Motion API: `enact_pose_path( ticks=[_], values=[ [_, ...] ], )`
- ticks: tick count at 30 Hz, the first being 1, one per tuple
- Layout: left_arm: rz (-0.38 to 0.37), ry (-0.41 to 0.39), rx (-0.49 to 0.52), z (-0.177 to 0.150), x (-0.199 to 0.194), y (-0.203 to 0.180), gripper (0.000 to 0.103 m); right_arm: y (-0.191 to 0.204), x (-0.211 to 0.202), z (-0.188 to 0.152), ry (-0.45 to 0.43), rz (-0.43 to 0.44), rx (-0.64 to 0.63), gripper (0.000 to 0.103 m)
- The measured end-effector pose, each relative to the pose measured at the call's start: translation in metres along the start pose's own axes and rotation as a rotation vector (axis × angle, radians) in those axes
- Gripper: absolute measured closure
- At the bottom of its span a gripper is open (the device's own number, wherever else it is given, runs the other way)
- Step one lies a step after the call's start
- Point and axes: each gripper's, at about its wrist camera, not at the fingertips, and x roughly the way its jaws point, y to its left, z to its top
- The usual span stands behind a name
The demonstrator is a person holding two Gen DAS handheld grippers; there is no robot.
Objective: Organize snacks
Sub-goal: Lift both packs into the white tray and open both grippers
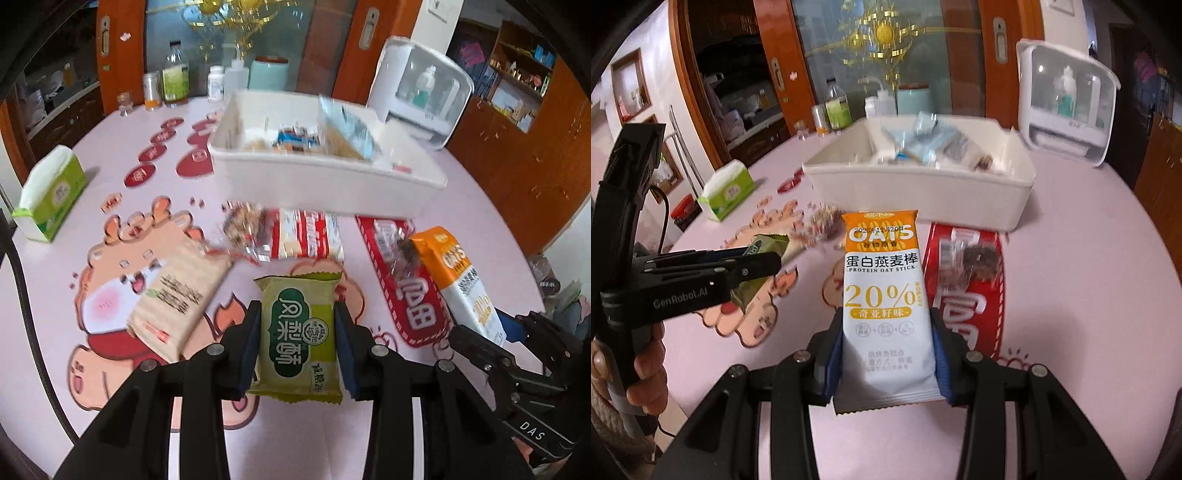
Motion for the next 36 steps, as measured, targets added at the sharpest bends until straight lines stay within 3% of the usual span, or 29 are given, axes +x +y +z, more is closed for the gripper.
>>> enact_pose_path(
  ticks=[7, 14, 22, 29, 33, 36],
  values=[
    [-0.012, -0.058, -0.001, 0.040, -0.043, 0.006, 0.067, -0.007, -0.037, 0.036, -0.064, 0.012, 0.028, 0.061],
    [0.085, -0.151, 0.078, 0.108, -0.095, -0.002, 0.067, -0.007, -0.093, 0.105, -0.204, 0.074, 0.039, 0.062],
    [0.217, -0.271, 0.180, 0.178, -0.131, -0.025, 0.067, -0.029, -0.112, 0.184, -0.293, 0.095, 0.125, 0.061],
    [0.325, -0.275, 0.180, 0.242, -0.089, -0.035, 0.067, -0.052, -0.083, 0.234, -0.319, 0.030, 0.164, 0.061],
    [0.311, -0.256, 0.113, 0.263, -0.043, -0.023, 0.067, -0.070, -0.042, 0.245, -0.275, -0.010, 0.193, 0.061],
    [0.287, -0.185, 0.073, 0.266, 0.001, -0.015, 0.067, -0.079, -0.010, 0.240, -0.231, -0.037, 0.198, 0.061]
  ],
)
